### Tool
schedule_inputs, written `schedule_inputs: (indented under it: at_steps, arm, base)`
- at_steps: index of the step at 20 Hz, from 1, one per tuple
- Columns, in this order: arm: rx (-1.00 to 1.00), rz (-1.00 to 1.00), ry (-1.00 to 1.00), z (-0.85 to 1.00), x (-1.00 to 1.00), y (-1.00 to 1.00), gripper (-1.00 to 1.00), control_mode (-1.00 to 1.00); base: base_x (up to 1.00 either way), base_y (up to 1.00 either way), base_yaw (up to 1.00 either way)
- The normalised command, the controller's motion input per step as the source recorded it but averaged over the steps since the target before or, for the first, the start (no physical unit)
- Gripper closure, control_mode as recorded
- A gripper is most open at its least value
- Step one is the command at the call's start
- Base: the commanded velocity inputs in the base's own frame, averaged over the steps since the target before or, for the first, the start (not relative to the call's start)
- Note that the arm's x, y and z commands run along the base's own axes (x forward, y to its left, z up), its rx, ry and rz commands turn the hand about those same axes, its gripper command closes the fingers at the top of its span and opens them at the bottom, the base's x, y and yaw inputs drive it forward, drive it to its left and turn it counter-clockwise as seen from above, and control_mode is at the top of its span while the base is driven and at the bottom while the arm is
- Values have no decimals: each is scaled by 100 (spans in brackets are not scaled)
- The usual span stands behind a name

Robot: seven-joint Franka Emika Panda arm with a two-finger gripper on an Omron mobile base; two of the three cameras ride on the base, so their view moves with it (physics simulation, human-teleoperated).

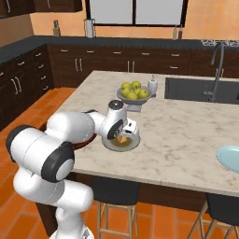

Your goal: Place one bun and one sausage from the bowl on each plate.

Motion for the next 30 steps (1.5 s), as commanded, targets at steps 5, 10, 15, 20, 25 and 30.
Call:
schedule_inputs:
  at_steps: [5,10,15,20,25,30]
  arm:
    - [0,3,0,0,6,0,-100,-100]
    - [-4,0,0,20,1,3,-100,-100]
    - [-22,6,-2,69,-8,73,-100,-100]
    - [0,21,0,74,-20,100,-100,-100]
    - [7,25,1,55,-13,100,-100,-100]
    - [29,1,0,22,0,100,-100,-100]
  base:
    - [0,0,0]
    - [0,0,0]
    - [0,0,0]
    - [0,0,0]
    - [0,0,0]
    - [0,0,0]
